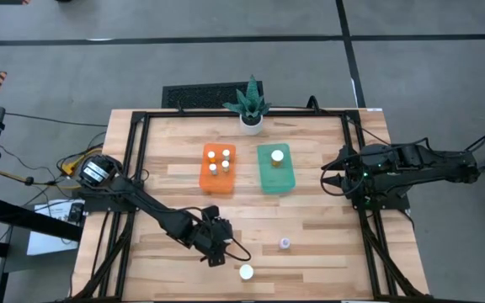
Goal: Pick and place medicine bottles into bin by pill shape (circle, oval)
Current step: Put the top orange pill bottle into the green bin
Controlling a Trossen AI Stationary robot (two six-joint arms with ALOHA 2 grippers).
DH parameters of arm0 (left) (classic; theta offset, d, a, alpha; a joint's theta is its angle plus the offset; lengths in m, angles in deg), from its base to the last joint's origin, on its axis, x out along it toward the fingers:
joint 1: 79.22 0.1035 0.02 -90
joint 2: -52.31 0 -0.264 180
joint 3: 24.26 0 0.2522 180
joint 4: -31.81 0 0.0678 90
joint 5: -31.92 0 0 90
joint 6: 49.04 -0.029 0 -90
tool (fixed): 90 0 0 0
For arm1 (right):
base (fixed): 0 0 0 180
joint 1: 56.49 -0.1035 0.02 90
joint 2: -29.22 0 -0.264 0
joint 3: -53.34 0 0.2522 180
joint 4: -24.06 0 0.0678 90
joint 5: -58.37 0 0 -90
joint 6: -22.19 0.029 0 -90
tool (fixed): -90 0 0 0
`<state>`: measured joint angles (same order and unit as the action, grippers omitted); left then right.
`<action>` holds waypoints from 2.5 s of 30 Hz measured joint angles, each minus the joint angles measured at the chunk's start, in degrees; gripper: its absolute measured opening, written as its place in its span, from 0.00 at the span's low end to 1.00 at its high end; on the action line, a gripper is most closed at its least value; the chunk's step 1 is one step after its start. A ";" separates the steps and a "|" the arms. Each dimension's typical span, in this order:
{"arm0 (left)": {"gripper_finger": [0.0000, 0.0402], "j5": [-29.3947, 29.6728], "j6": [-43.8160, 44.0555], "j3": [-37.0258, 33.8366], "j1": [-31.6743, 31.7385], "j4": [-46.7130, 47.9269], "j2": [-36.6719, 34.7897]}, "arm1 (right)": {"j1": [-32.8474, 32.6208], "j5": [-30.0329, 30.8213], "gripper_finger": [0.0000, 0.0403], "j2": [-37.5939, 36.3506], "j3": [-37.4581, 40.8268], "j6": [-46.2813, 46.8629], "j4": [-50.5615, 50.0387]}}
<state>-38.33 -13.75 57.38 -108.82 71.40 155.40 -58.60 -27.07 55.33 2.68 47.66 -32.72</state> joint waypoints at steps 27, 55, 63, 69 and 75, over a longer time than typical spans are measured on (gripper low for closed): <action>0.53 1.38 -25.90 25.15 30.70 -0.56 2.93 | 0.01 0.00 0.63 0.00 0.00 -0.63 -0.03; 0.53 -6.65 -31.45 25.21 35.21 -1.62 15.31 | -0.02 0.00 0.63 -0.05 0.02 -0.44 -1.36; 0.53 -8.92 -32.05 25.15 36.20 -3.17 16.12 | -0.01 0.00 0.63 -0.05 0.02 -0.47 -1.60; 0.53 -8.99 -33.35 25.15 36.35 -3.09 16.22 | 0.01 0.00 0.63 -0.07 0.02 -1.50 -1.61; 0.53 -8.99 -33.87 25.15 36.37 -3.07 16.22 | 0.01 0.00 0.63 -0.07 0.02 -1.53 -1.60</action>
<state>-47.31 -47.62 82.53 -72.46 68.34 171.61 -58.60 -27.07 55.26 2.70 46.13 -34.32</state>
